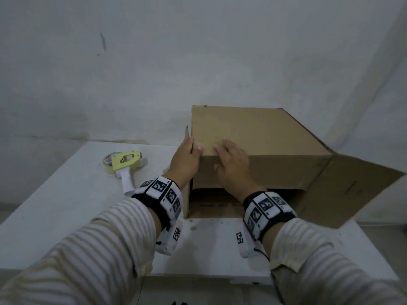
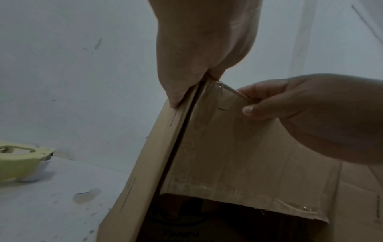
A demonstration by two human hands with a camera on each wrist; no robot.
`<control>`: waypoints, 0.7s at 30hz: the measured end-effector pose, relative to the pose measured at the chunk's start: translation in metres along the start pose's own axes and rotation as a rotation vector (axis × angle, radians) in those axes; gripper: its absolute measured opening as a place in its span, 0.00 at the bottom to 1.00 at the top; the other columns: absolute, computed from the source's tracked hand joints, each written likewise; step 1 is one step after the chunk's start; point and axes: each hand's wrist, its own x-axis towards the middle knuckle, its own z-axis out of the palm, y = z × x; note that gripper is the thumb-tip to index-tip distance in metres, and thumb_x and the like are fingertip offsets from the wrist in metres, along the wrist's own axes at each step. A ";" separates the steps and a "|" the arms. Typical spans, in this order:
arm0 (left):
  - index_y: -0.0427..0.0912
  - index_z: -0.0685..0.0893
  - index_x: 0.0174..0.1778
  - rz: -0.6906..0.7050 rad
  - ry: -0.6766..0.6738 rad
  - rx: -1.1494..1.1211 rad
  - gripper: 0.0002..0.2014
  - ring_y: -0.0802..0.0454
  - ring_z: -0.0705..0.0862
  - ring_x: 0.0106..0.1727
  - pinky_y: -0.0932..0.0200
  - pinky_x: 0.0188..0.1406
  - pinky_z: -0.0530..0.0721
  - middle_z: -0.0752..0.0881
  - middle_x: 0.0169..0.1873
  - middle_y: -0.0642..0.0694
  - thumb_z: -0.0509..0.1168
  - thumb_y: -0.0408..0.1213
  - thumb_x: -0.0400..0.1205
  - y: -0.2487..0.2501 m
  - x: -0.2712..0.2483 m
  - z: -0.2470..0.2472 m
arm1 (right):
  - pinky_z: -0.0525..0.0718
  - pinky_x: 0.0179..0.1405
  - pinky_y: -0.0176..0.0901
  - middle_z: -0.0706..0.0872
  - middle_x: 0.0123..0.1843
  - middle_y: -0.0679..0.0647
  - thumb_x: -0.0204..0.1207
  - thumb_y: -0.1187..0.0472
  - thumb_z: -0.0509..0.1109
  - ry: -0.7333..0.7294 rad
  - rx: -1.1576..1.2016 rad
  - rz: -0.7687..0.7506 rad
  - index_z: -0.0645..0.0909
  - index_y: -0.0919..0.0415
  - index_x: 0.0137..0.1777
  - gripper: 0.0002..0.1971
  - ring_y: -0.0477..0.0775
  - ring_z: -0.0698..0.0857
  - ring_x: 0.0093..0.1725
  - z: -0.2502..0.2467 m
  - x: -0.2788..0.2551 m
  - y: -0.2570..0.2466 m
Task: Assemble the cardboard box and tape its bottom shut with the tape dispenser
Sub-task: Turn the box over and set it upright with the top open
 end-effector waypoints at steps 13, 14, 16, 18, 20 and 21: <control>0.47 0.70 0.78 0.080 -0.074 -0.013 0.22 0.52 0.54 0.85 0.54 0.82 0.55 0.63 0.82 0.46 0.49 0.47 0.88 -0.020 0.007 -0.003 | 0.77 0.55 0.45 0.69 0.70 0.60 0.79 0.60 0.67 0.251 0.835 0.912 0.70 0.62 0.67 0.19 0.56 0.76 0.57 0.025 -0.027 0.014; 0.47 0.70 0.78 0.092 -0.082 -0.006 0.22 0.53 0.53 0.85 0.54 0.82 0.54 0.64 0.81 0.47 0.49 0.46 0.88 -0.021 0.006 -0.005 | 0.79 0.56 0.47 0.70 0.71 0.59 0.78 0.57 0.68 0.202 0.936 1.030 0.71 0.58 0.66 0.18 0.57 0.78 0.58 0.031 -0.027 0.017; 0.47 0.69 0.79 0.097 -0.096 -0.007 0.22 0.54 0.52 0.85 0.54 0.83 0.53 0.64 0.82 0.47 0.49 0.46 0.88 -0.022 0.006 -0.008 | 0.81 0.63 0.55 0.73 0.71 0.62 0.77 0.56 0.69 0.152 1.088 1.149 0.72 0.55 0.62 0.16 0.64 0.80 0.63 0.037 -0.029 0.022; 0.47 0.68 0.79 0.095 -0.105 -0.007 0.22 0.54 0.51 0.85 0.55 0.82 0.52 0.62 0.82 0.46 0.49 0.46 0.88 -0.021 0.005 -0.010 | 0.79 0.69 0.61 0.76 0.72 0.69 0.79 0.62 0.65 0.149 1.173 1.117 0.74 0.63 0.68 0.17 0.70 0.78 0.68 0.039 -0.028 0.025; 0.47 0.68 0.79 0.095 -0.109 0.012 0.22 0.54 0.51 0.85 0.55 0.81 0.52 0.61 0.83 0.45 0.48 0.46 0.88 -0.019 0.004 -0.010 | 0.77 0.71 0.63 0.73 0.74 0.72 0.81 0.67 0.60 0.165 1.261 1.102 0.70 0.72 0.72 0.20 0.72 0.75 0.72 0.038 -0.028 0.029; 0.47 0.68 0.79 0.101 -0.109 0.020 0.22 0.53 0.51 0.85 0.55 0.81 0.52 0.60 0.83 0.45 0.48 0.46 0.89 -0.019 0.003 -0.010 | 0.77 0.71 0.62 0.72 0.75 0.72 0.82 0.67 0.59 0.164 1.302 1.115 0.69 0.72 0.74 0.21 0.72 0.74 0.73 0.039 -0.028 0.032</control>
